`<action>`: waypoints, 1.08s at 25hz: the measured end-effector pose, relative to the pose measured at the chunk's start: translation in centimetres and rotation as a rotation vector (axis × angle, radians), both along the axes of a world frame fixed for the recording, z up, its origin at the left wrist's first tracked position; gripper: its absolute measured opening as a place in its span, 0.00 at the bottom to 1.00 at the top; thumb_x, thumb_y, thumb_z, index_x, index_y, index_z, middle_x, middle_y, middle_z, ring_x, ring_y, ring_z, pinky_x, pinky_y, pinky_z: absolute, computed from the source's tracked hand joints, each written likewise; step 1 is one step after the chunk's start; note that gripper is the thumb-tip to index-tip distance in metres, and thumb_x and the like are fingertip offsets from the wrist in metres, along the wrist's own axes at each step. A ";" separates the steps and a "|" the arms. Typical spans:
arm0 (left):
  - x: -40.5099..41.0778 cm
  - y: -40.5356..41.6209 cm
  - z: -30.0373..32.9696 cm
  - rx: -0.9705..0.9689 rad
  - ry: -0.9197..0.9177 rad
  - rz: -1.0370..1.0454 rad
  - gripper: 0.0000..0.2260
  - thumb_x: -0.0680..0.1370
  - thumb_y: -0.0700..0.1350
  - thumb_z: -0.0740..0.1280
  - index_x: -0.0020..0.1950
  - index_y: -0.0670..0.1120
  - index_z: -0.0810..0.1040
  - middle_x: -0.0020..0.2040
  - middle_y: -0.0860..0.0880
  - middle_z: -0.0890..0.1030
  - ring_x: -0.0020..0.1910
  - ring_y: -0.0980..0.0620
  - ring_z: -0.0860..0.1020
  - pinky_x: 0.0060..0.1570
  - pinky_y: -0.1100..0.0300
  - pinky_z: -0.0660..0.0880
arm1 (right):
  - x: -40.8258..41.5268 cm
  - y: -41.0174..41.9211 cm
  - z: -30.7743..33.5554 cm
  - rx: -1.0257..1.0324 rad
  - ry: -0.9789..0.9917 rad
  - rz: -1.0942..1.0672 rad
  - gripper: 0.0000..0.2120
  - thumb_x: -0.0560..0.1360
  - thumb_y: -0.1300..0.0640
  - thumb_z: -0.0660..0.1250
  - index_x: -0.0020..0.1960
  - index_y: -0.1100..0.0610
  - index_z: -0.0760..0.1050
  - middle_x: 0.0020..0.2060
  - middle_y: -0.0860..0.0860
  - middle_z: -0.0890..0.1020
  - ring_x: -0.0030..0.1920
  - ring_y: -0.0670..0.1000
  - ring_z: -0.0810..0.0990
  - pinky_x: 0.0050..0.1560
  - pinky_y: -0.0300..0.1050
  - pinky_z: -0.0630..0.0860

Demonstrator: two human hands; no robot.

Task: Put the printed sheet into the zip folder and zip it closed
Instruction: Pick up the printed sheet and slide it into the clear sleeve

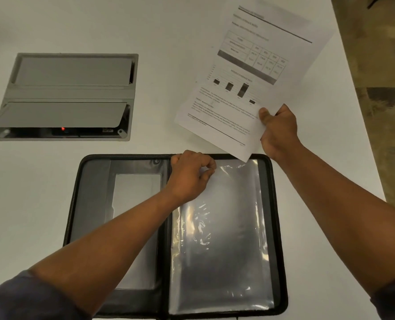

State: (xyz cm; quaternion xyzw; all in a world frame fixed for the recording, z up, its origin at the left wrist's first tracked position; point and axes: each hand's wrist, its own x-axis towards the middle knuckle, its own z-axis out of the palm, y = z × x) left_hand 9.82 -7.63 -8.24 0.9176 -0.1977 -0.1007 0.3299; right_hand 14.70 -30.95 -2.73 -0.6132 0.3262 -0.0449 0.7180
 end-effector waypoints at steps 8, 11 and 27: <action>-0.5 0.0 -0.1 -0.022 -0.059 0.022 0.04 0.76 0.46 0.74 0.46 0.56 0.82 0.45 0.62 0.80 0.51 0.54 0.75 0.51 0.59 0.55 | 1.0 3.7 -1.0 0.045 -0.079 0.128 0.09 0.80 0.64 0.65 0.53 0.50 0.77 0.49 0.47 0.86 0.49 0.48 0.86 0.49 0.48 0.83; -0.5 0.0 -0.1 -0.033 -0.093 0.037 0.06 0.75 0.45 0.75 0.44 0.56 0.82 0.43 0.63 0.78 0.49 0.54 0.76 0.51 0.59 0.56 | 0.2 3.7 -1.7 0.058 -0.057 0.218 0.11 0.81 0.64 0.63 0.55 0.48 0.78 0.52 0.47 0.85 0.52 0.50 0.84 0.53 0.51 0.82; 6.9 2.9 1.5 -0.260 0.491 0.400 0.22 0.83 0.46 0.65 0.76 0.46 0.67 0.66 0.48 0.75 0.64 0.49 0.74 0.69 0.51 0.71 | -2.1 -1.4 -4.5 0.144 0.066 0.223 0.14 0.81 0.65 0.63 0.65 0.55 0.76 0.61 0.53 0.82 0.60 0.56 0.82 0.61 0.57 0.79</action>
